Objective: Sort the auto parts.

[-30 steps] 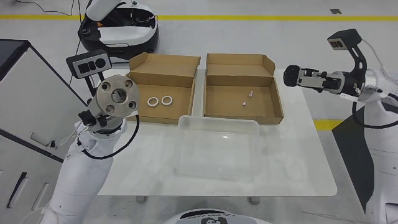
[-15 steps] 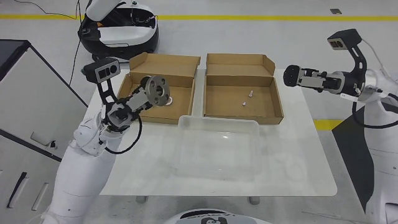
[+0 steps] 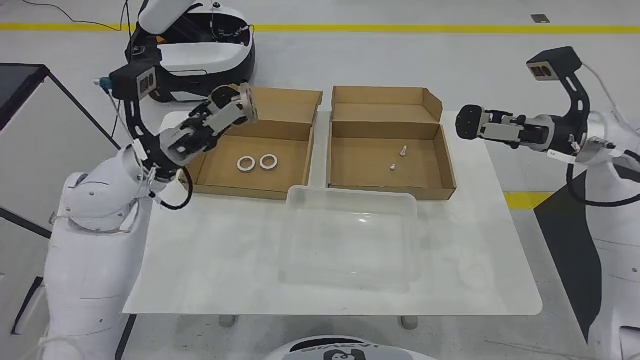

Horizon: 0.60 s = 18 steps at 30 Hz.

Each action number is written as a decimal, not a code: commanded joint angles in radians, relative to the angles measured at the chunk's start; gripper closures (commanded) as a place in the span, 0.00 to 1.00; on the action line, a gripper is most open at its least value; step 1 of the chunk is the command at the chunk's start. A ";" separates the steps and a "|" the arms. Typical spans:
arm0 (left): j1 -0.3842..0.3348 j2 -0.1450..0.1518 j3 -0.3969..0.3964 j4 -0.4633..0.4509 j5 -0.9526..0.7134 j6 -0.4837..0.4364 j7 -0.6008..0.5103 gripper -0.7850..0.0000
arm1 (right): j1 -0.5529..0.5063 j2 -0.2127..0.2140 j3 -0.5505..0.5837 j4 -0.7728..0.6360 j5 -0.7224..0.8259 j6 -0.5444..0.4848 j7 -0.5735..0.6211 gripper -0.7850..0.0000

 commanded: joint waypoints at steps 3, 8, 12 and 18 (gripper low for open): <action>-0.045 0.013 -0.020 0.008 0.143 0.034 -0.078 1.00 | 0.000 0.000 0.000 0.000 0.000 0.000 0.000 0.00; -0.055 0.024 -0.014 0.028 0.232 0.040 -0.140 1.00 | 0.000 0.000 0.000 0.000 0.000 0.000 0.000 0.00; -0.034 0.031 -0.006 0.037 0.279 0.050 -0.168 1.00 | 0.000 0.000 0.000 0.000 0.000 0.000 0.000 0.00; -0.078 0.039 0.031 0.084 0.372 0.053 -0.199 1.00 | 0.000 0.000 0.000 0.000 0.000 0.000 0.000 0.00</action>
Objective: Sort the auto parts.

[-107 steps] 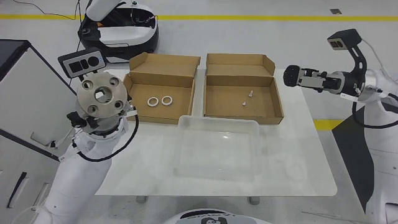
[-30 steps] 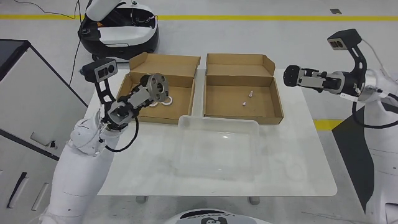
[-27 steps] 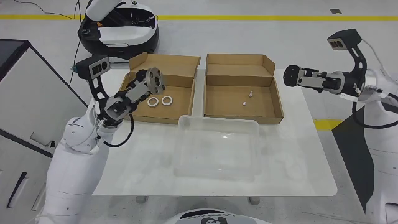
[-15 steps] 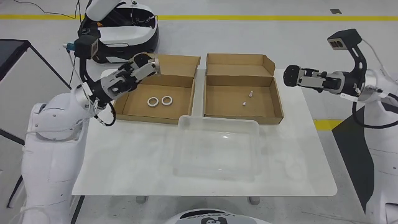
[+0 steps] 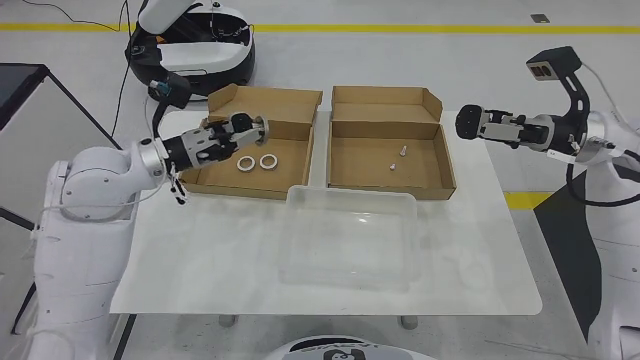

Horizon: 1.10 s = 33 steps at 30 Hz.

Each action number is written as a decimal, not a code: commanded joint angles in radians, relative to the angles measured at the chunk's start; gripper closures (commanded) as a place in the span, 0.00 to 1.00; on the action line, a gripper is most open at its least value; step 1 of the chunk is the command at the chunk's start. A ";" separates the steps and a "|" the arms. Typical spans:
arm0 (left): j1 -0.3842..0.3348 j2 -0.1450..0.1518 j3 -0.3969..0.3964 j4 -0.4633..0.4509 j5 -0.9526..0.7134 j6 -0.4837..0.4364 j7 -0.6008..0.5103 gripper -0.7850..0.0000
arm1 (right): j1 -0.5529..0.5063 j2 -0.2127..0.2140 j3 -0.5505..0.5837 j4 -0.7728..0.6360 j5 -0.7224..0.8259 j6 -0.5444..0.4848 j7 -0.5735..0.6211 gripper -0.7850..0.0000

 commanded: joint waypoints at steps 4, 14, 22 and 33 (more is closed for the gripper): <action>-0.098 0.006 0.045 0.066 0.068 0.014 -0.041 1.00 | 0.000 0.000 0.000 0.000 0.000 0.000 0.000 0.00; -0.265 0.017 0.146 0.248 0.218 0.043 -0.143 1.00 | 0.000 0.000 0.000 0.000 0.000 0.000 0.000 0.00; -0.277 0.022 0.198 0.399 0.334 0.051 -0.102 1.00 | 0.000 0.000 0.000 0.000 0.000 0.000 0.000 0.00; -0.315 0.030 0.273 0.500 0.485 0.019 -0.098 1.00 | 0.000 0.000 0.000 0.000 0.000 0.000 0.000 0.00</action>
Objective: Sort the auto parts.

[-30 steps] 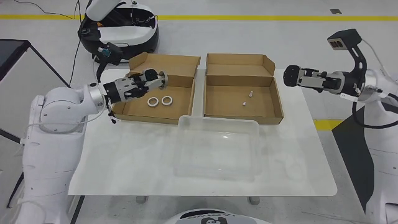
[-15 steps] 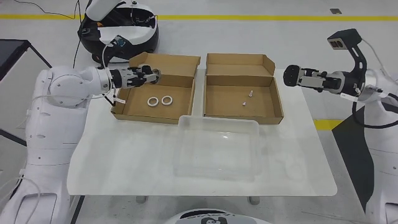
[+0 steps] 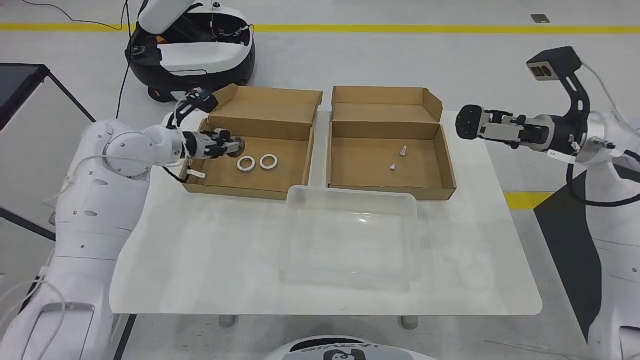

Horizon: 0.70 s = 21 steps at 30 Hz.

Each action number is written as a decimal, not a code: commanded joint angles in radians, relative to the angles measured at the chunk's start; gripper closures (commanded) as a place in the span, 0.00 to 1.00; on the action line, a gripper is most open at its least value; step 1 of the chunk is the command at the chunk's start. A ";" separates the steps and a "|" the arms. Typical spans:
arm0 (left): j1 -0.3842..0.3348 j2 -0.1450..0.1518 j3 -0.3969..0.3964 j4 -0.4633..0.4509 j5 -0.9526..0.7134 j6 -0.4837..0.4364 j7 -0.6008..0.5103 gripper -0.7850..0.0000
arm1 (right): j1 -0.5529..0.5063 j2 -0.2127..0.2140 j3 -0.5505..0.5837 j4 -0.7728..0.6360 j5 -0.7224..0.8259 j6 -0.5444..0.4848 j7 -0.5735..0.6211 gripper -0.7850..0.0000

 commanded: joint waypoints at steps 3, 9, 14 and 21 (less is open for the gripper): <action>-0.026 -0.001 0.037 0.027 0.050 -0.007 -0.001 1.00 | 0.000 0.000 0.000 0.000 0.000 0.000 0.000 0.00; -0.076 -0.006 0.106 0.084 0.148 -0.013 -0.006 1.00 | 0.000 0.000 0.000 0.000 0.000 0.000 0.000 0.00; -0.120 -0.013 0.159 0.156 0.204 -0.014 0.003 1.00 | 0.000 0.000 0.000 0.000 0.000 0.000 0.000 0.00; -0.150 -0.026 0.218 0.240 0.233 -0.003 0.031 1.00 | 0.000 0.000 0.000 0.000 0.000 0.000 0.000 0.00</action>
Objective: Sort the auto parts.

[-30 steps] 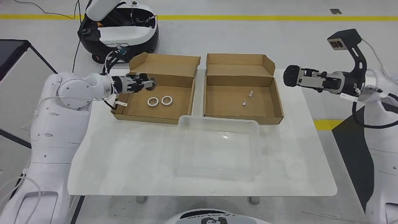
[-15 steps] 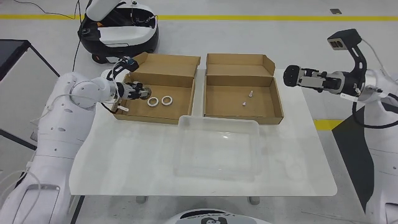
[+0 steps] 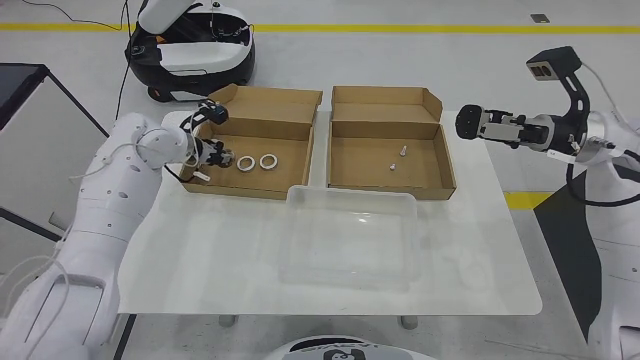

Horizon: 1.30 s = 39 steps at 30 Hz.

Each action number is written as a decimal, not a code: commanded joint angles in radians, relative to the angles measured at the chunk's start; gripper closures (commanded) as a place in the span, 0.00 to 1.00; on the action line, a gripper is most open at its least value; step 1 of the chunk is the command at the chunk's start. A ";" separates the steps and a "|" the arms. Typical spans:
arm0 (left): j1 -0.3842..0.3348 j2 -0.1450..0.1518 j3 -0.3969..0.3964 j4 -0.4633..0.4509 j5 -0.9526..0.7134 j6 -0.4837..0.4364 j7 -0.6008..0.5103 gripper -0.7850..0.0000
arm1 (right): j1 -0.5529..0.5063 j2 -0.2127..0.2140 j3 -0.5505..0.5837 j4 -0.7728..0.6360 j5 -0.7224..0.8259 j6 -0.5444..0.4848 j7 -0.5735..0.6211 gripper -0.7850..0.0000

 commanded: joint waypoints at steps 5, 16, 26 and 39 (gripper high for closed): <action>-0.028 -0.009 0.039 0.066 0.034 0.008 0.027 1.00 | 0.000 0.000 0.000 0.000 0.000 0.000 0.000 0.00; -0.060 -0.017 0.076 0.135 0.079 0.006 0.078 1.00 | 0.000 0.000 0.000 0.000 0.000 0.000 0.000 0.00; -0.062 -0.021 0.099 0.164 0.095 0.009 0.103 0.93 | 0.000 0.000 0.000 0.000 0.000 0.000 0.000 0.00; -0.052 -0.004 0.059 0.113 0.069 -0.026 0.123 0.00 | 0.000 0.000 0.000 0.000 0.000 0.000 0.000 0.00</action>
